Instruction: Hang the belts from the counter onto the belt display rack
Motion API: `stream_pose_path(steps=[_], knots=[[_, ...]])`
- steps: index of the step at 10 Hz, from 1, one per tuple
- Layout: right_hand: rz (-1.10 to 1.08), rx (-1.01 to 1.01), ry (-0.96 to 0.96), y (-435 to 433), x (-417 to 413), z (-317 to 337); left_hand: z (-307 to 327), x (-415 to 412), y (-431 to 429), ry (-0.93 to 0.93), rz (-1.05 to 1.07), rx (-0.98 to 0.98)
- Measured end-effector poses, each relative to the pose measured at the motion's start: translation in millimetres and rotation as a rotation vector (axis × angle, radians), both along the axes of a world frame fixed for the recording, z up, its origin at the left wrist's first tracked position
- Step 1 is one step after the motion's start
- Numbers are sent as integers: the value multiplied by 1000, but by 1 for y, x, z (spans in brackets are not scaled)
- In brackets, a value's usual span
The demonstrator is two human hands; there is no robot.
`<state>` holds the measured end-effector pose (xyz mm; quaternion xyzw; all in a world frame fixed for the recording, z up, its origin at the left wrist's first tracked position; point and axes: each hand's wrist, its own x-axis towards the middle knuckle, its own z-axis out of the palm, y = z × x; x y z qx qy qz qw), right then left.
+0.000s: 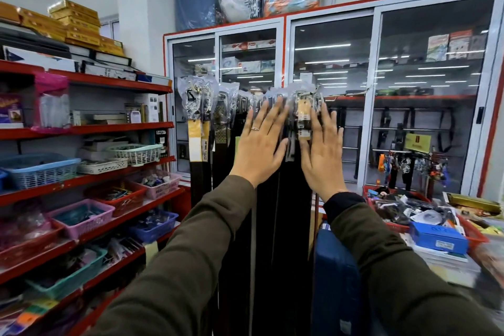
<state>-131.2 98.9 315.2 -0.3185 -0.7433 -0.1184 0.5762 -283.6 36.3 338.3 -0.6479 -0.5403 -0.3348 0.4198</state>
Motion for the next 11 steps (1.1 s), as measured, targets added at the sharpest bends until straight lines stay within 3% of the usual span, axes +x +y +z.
stream_pose_path(steps=[3,5,9,11], knots=[[214,180,-131,-51,-95,18,1,-113,-73,-79,87,188],[154,223,-242,-62,-151,23,-4,-159,-73,-57,88,55],[-7,32,-327,-29,-156,20,-1,-147,-32,-132,81,-94],[5,103,-343,-45,-118,11,-9,-124,-49,-102,84,-8]])
